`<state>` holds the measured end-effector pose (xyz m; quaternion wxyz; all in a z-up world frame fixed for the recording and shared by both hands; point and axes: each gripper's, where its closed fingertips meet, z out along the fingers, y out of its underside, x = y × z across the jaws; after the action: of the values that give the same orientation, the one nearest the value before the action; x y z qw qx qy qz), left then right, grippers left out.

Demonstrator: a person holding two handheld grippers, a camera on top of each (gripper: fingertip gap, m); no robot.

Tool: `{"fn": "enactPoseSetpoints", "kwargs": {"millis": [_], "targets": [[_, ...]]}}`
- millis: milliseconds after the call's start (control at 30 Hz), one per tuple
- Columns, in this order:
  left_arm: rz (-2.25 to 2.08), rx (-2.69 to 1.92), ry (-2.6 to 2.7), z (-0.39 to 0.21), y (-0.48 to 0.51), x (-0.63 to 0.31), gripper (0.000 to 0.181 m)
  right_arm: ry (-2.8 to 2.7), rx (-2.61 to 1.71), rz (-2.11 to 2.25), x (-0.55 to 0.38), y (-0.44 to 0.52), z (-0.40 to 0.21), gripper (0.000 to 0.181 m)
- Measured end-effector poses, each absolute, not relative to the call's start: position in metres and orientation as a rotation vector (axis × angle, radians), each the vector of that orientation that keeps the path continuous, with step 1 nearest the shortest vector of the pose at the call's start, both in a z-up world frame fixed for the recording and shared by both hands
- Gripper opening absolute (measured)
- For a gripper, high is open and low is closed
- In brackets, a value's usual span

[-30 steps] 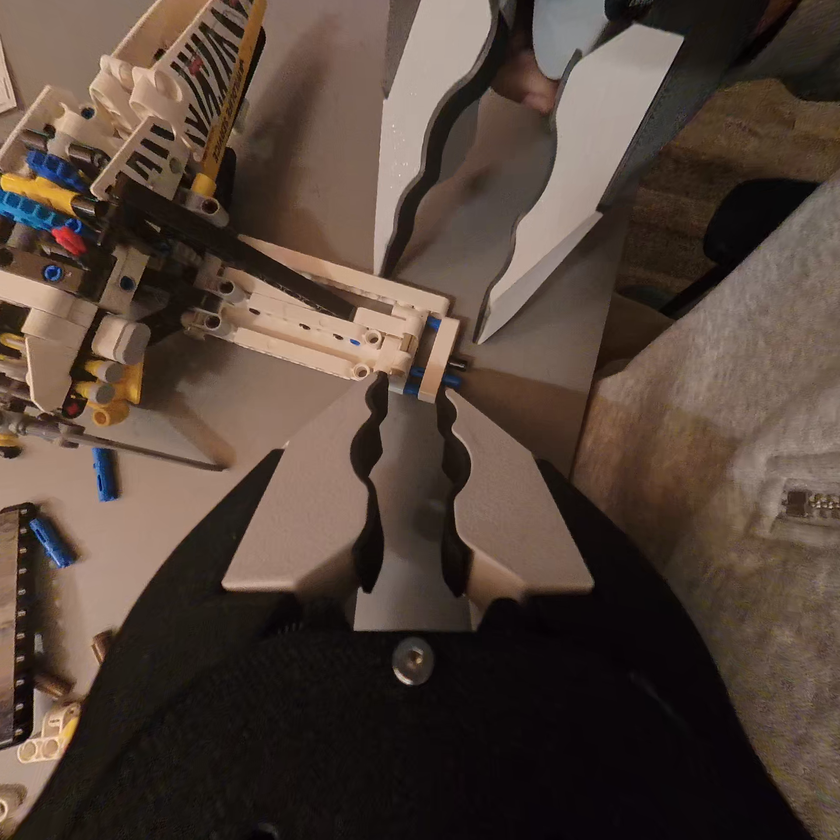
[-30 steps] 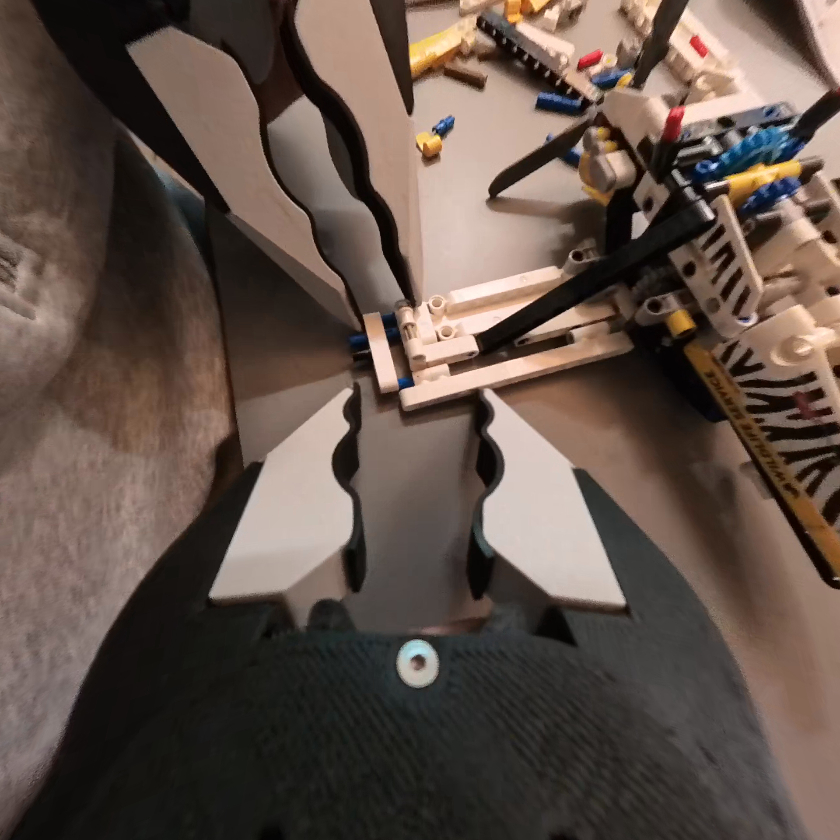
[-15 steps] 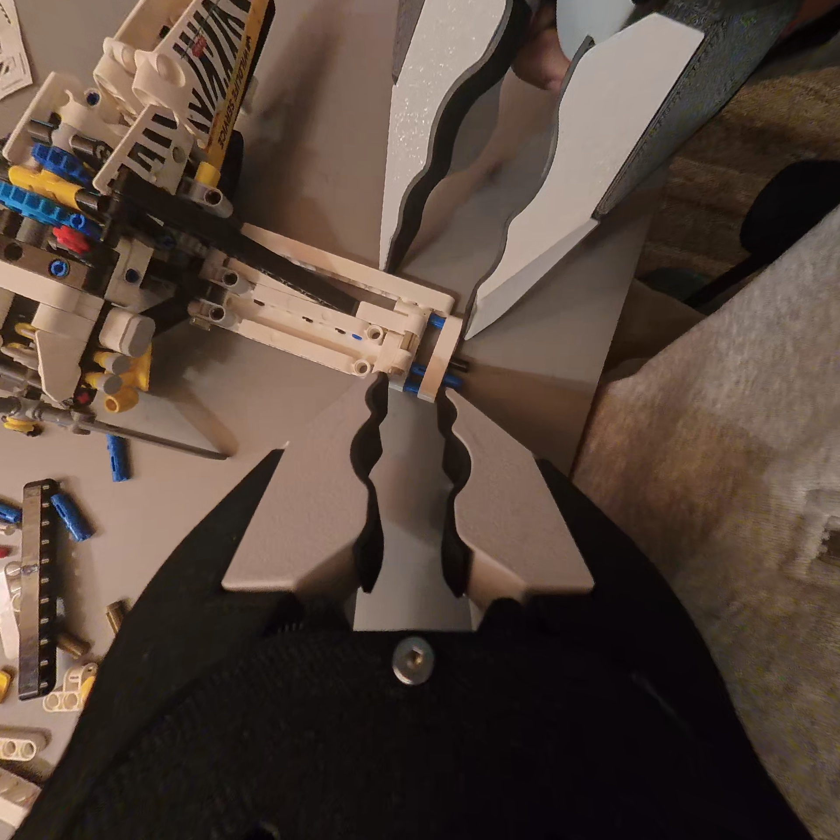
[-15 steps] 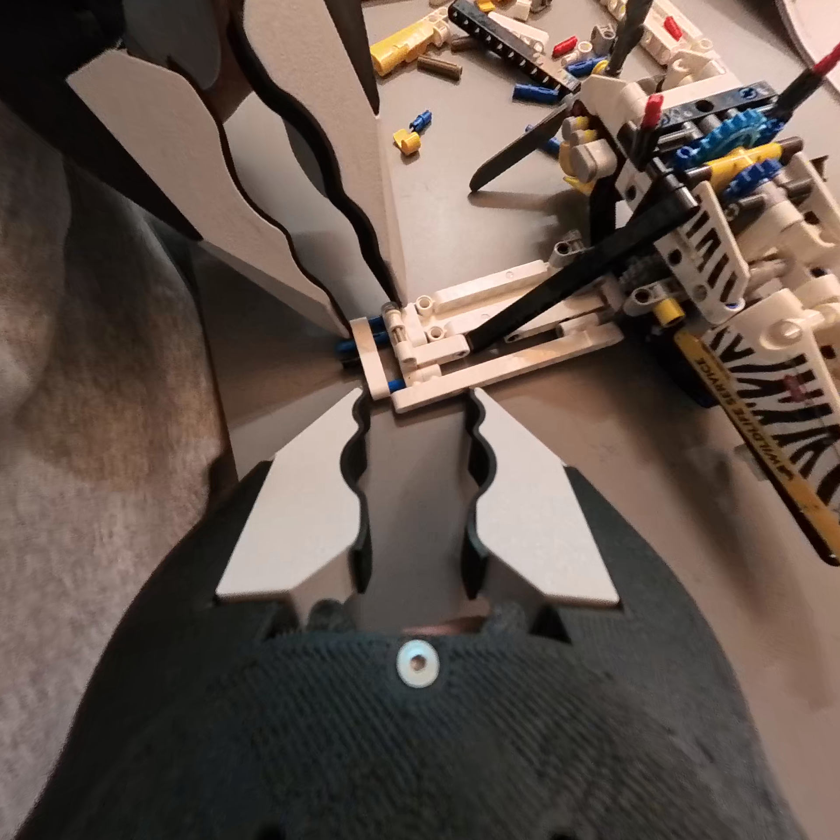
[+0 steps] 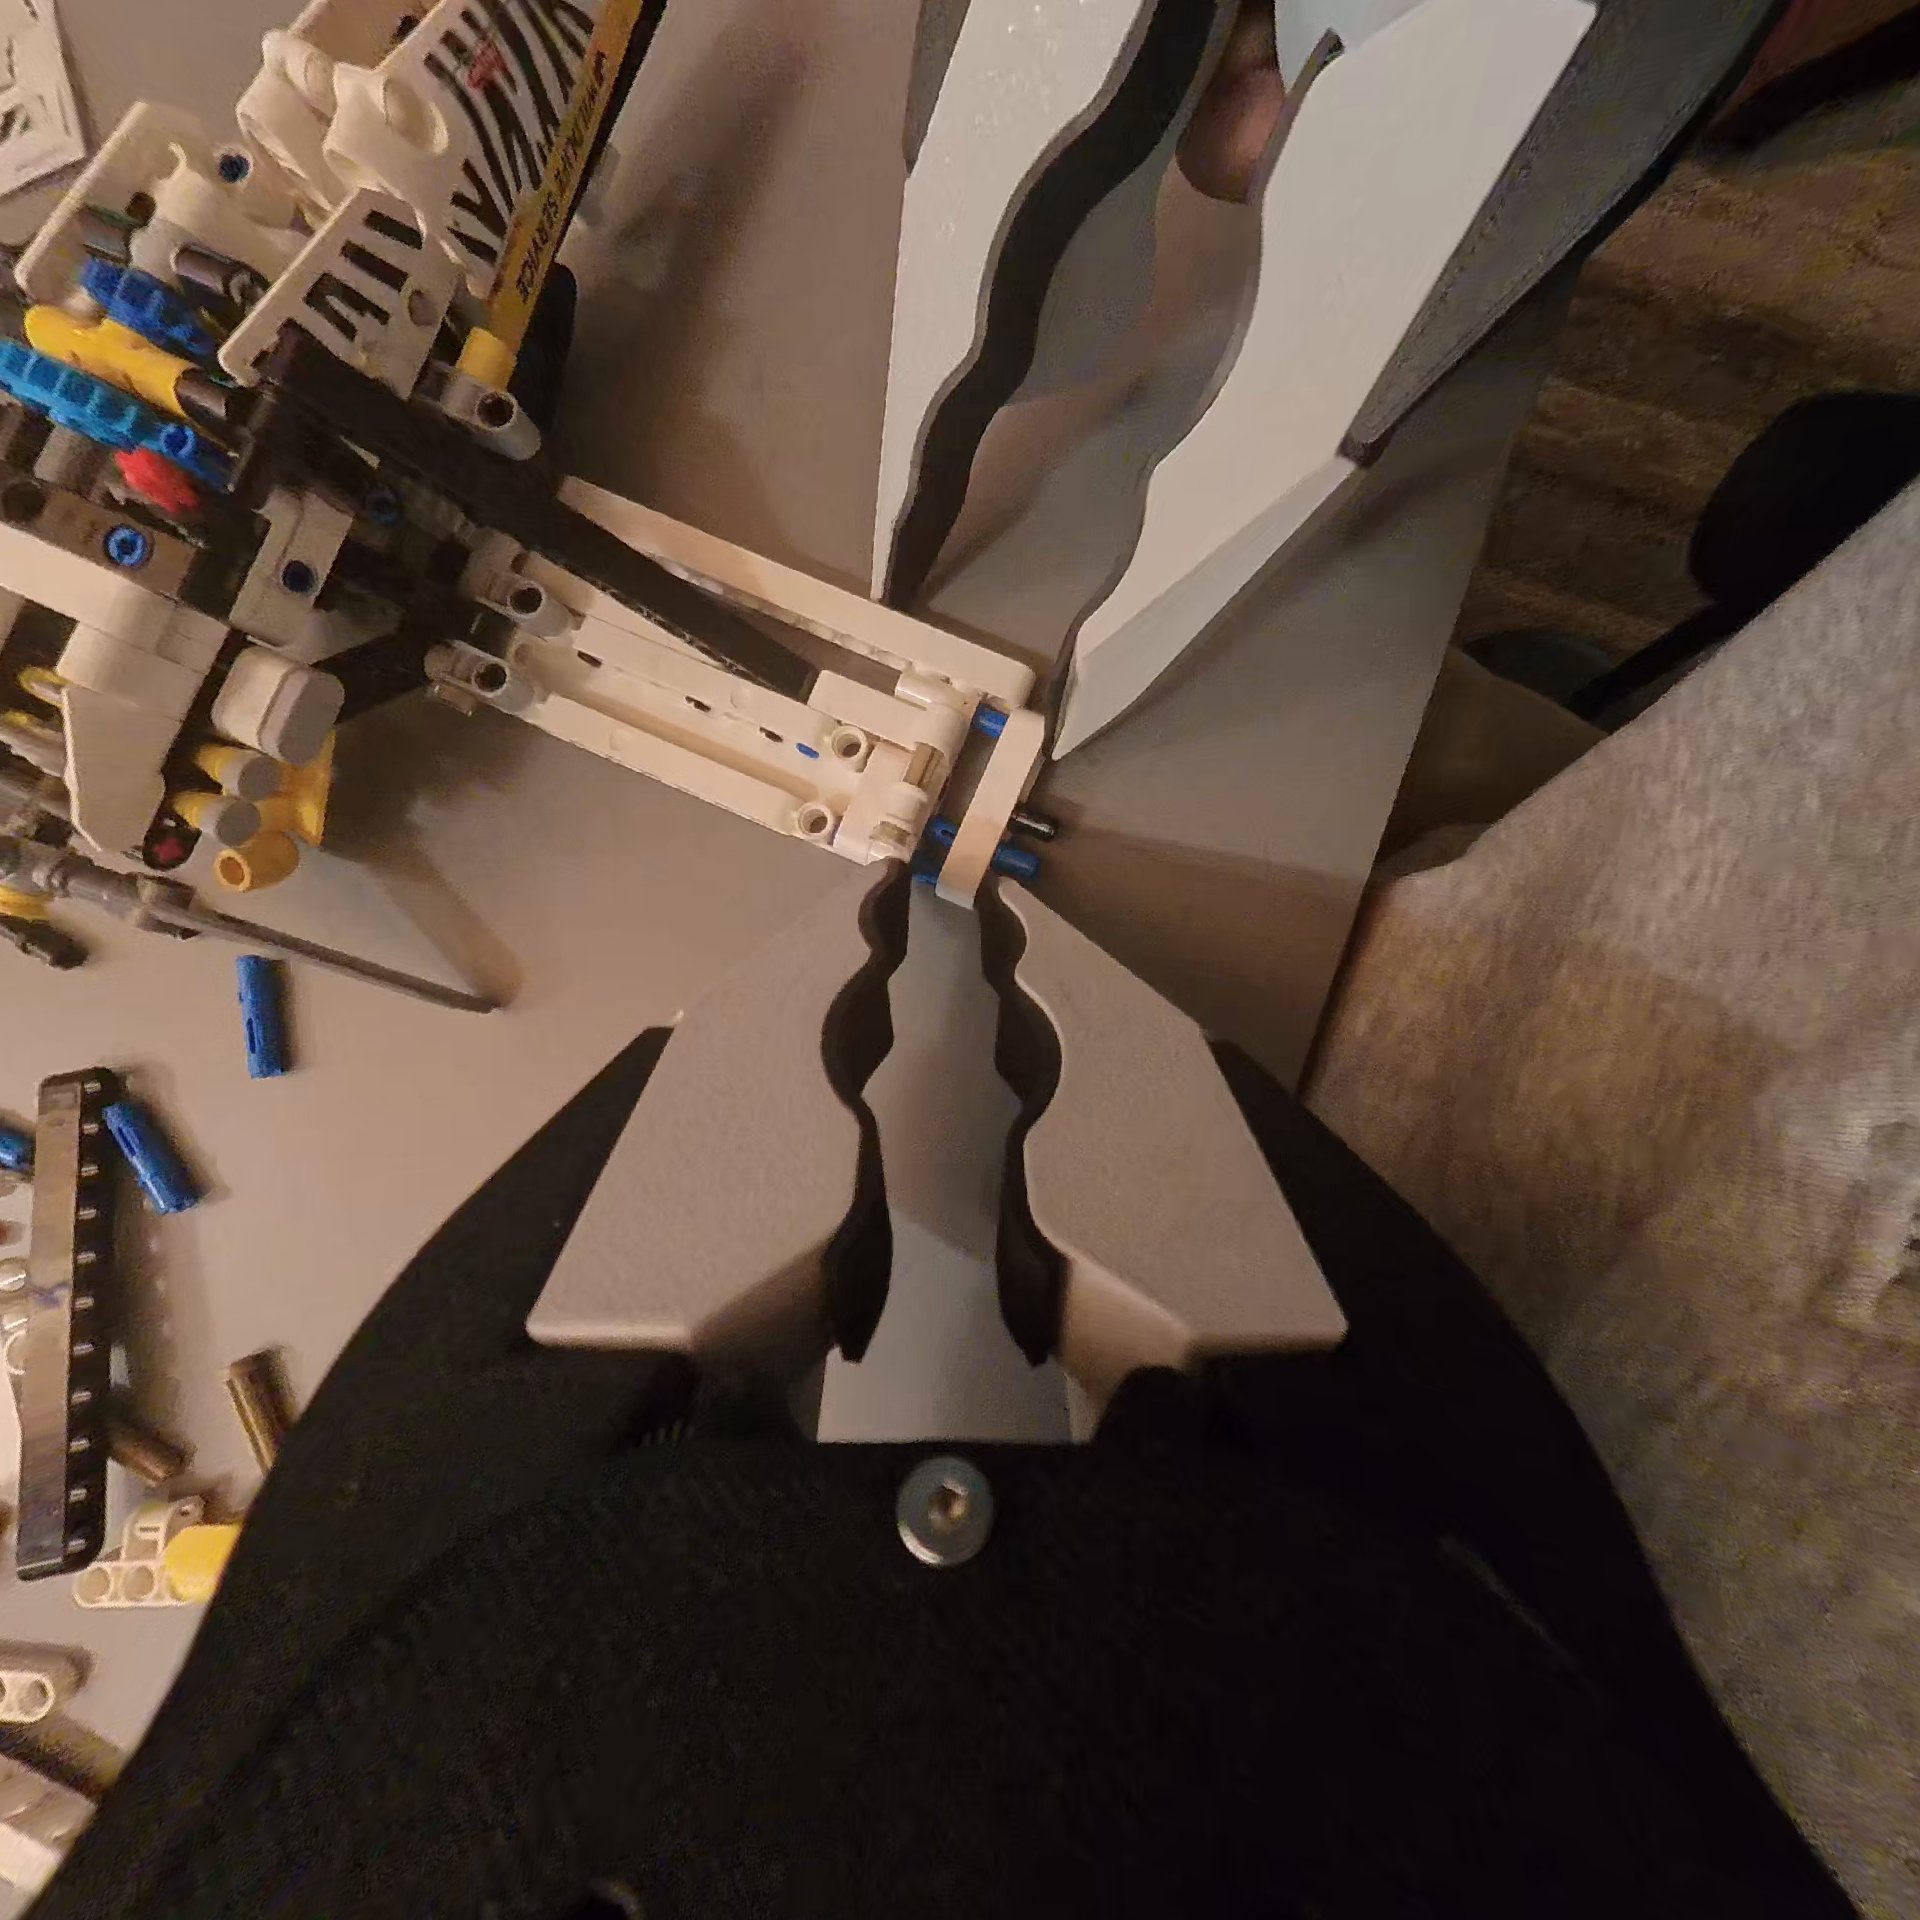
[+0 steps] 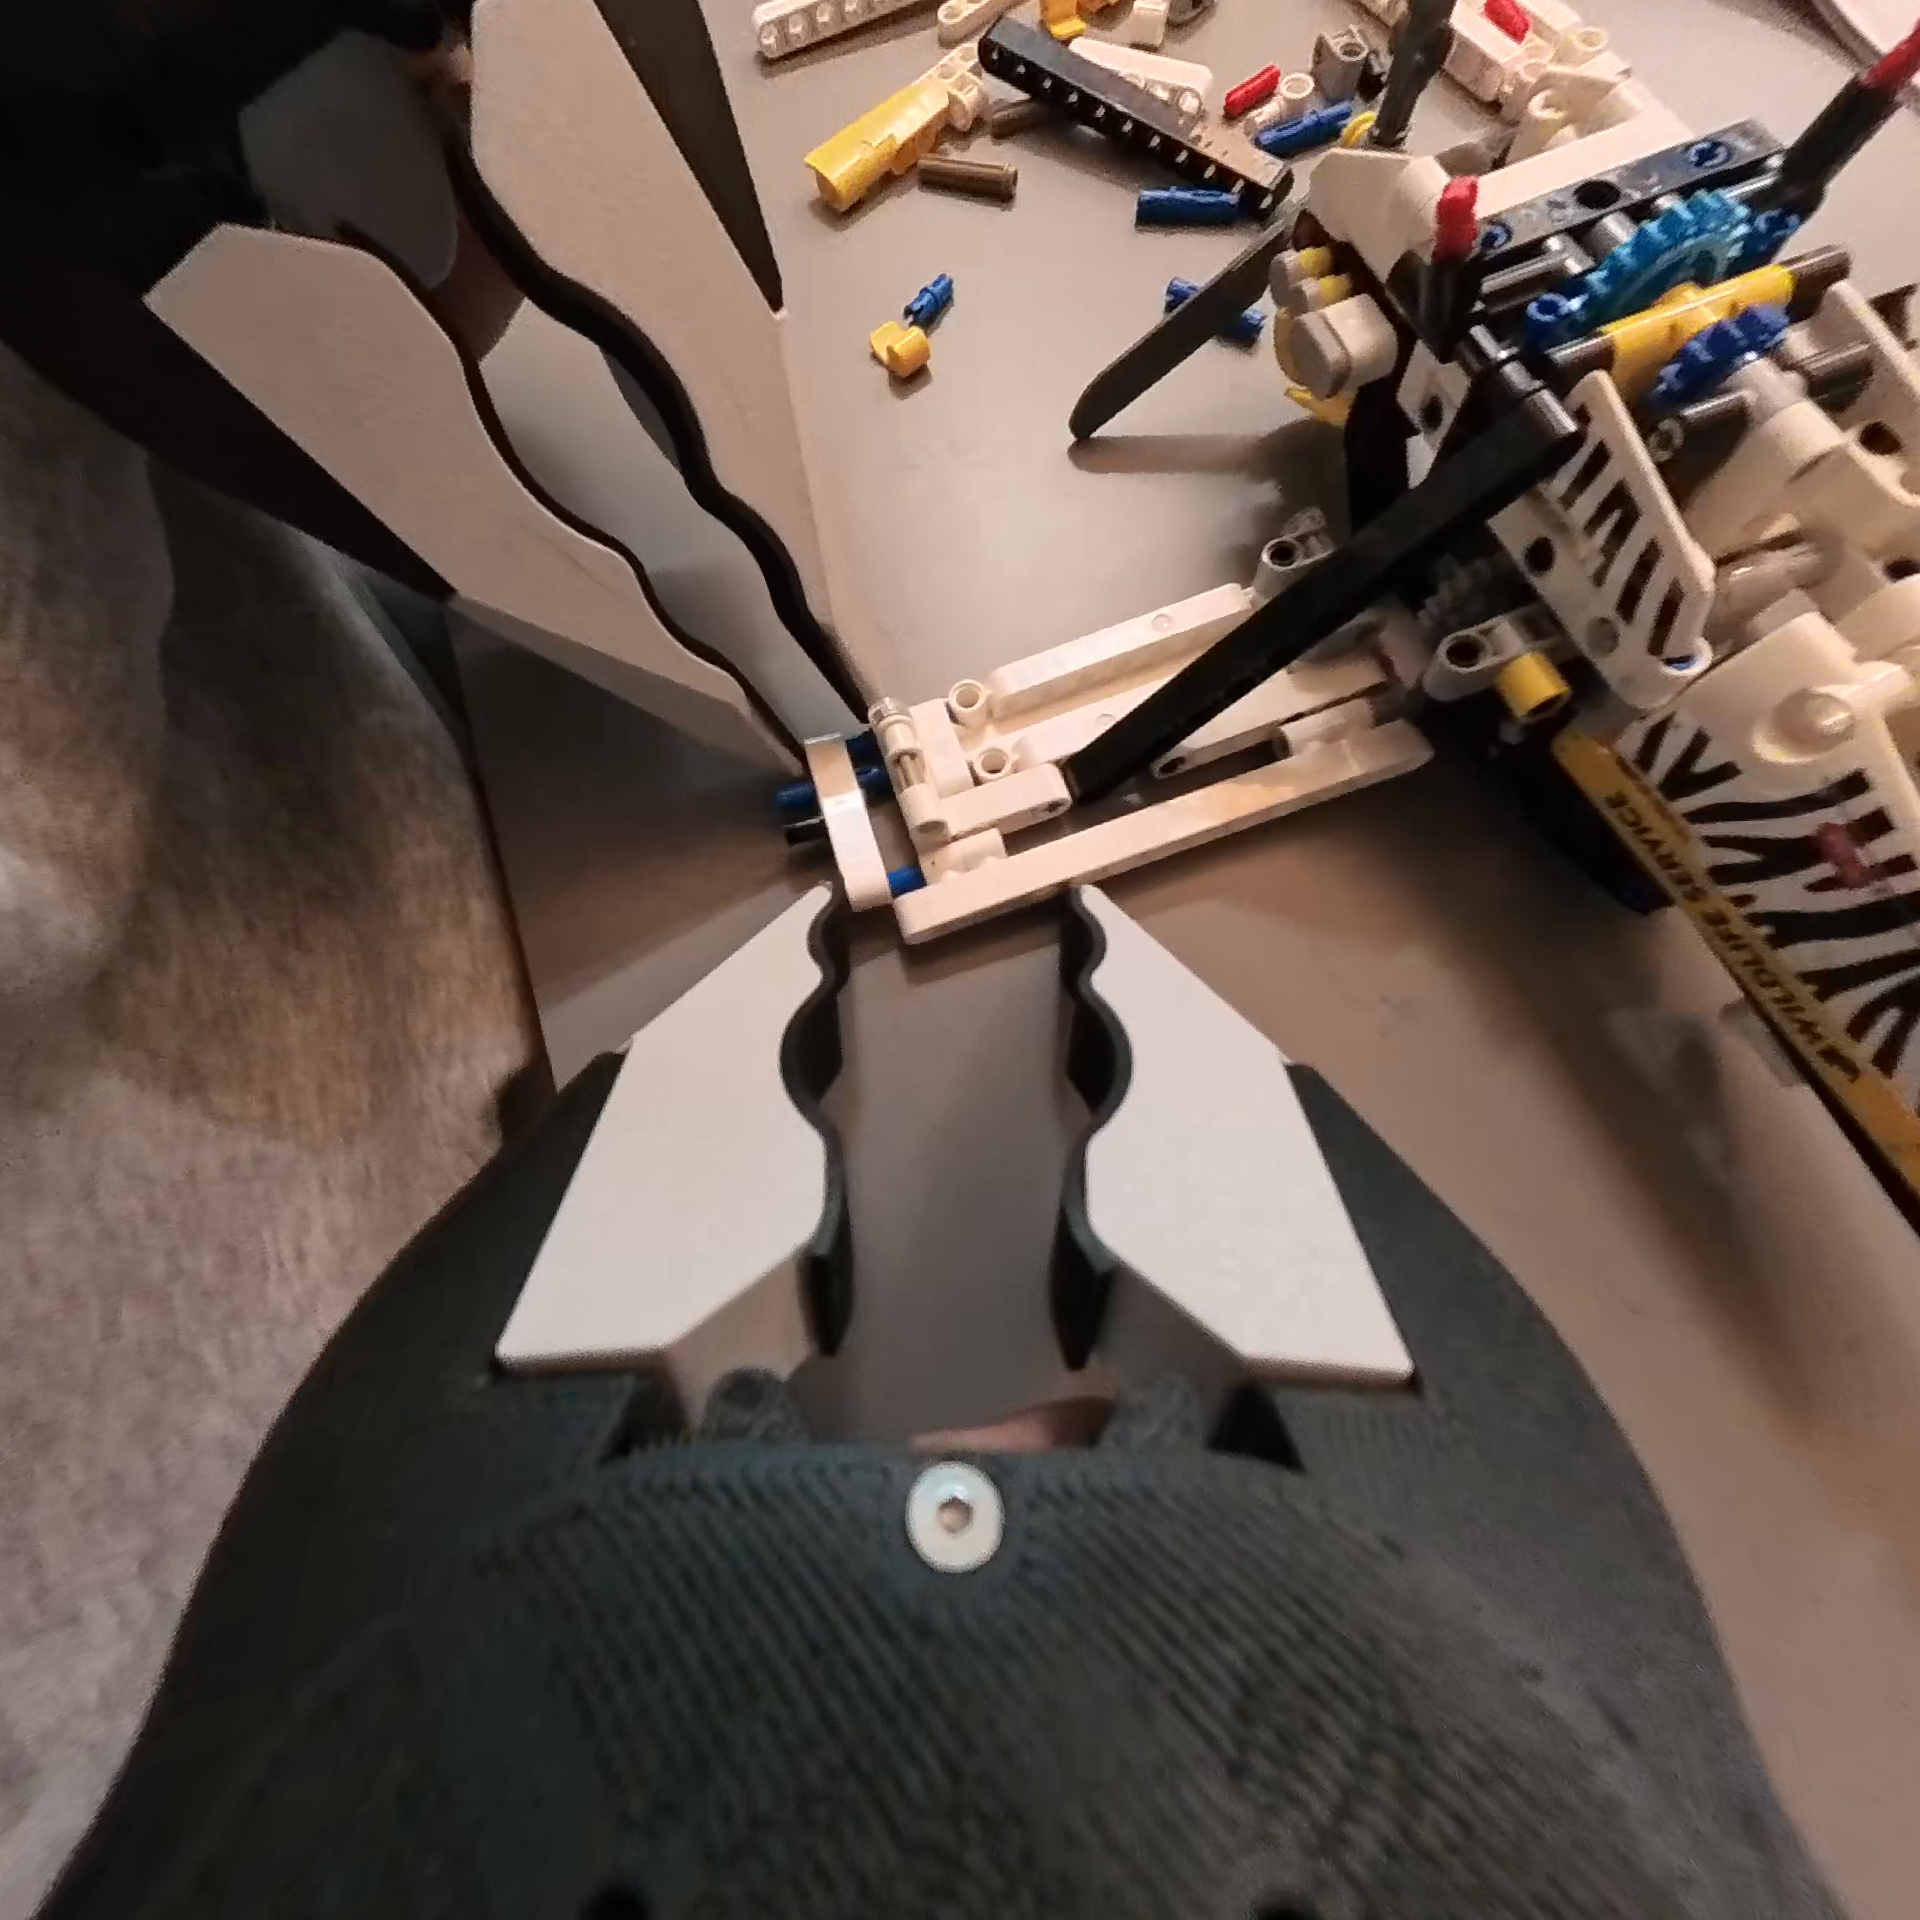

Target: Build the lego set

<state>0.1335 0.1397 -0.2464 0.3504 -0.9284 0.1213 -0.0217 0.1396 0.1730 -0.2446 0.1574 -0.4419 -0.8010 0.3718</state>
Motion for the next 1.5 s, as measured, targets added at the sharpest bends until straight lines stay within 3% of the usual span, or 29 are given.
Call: {"fn": "enactPoseSetpoints", "kwargs": {"millis": [233, 500, 900, 1267, 1500], "targets": [[-0.118, -2.408, 0.204, -0.249, 0.139, 0.123, 0.042, -2.281, -1.314, 1.106, 0.140, 0.171, -0.244, 0.036], [-0.237, -2.394, 0.151, -0.249, 0.141, 0.124, 0.038, -2.286, -1.404, 1.200, 0.143, 0.170, -0.241, 0.030], [-0.212, -2.385, 0.186, -0.249, 0.139, 0.123, 0.036, -2.282, -1.227, 1.083, 0.138, 0.172, -0.237, 0.052], [-0.227, -2.377, 0.207, -0.250, 0.140, 0.125, 0.027, -2.373, -1.236, 1.056, 0.143, 0.169, -0.242, 0.040], [-0.243, -2.371, 0.199, -0.249, 0.139, 0.125, 0.026, -2.352, -1.230, 1.053, 0.146, 0.173, -0.236, 0.048]]}}
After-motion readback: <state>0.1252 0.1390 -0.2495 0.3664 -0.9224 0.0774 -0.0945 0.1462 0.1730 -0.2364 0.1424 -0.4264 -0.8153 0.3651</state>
